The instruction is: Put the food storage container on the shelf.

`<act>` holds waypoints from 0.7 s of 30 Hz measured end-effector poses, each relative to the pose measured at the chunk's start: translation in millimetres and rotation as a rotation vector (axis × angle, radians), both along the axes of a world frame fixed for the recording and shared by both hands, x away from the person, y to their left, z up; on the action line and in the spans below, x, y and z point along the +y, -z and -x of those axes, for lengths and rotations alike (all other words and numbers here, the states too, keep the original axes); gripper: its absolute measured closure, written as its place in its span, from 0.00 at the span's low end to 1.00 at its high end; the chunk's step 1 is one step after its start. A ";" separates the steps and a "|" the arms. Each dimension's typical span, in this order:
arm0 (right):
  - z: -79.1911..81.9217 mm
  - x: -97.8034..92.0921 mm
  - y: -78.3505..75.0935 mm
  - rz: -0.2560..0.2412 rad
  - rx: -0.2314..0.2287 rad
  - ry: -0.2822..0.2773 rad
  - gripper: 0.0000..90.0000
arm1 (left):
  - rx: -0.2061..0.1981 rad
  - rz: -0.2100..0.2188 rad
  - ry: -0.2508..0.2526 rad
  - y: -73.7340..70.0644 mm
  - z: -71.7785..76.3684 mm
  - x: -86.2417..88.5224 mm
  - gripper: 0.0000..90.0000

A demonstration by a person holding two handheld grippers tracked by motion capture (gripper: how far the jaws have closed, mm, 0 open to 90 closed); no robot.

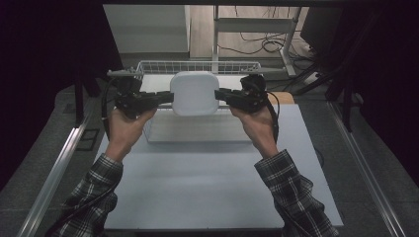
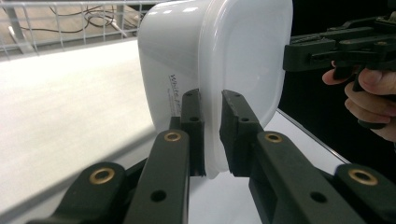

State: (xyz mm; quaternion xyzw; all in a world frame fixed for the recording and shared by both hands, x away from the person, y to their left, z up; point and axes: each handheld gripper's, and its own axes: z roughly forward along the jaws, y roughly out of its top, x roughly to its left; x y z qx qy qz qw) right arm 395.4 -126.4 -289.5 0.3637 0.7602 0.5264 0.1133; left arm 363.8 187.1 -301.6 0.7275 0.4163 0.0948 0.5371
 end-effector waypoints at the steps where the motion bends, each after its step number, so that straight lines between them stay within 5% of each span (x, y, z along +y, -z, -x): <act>1: -5.8 0.8 -2.0 0.002 0.000 0.010 0.86 | 0.006 0.002 0.001 -2.1 -7.1 -0.5 0.89; 12: -30.6 0.6 0.4 0.007 0.038 0.058 0.85 | 0.050 0.009 -0.008 4.1 -35.4 -5.4 0.89; 21: -39.0 1.2 4.3 0.005 0.065 0.066 0.85 | 0.064 0.025 -0.010 10.2 -44.3 -5.3 0.88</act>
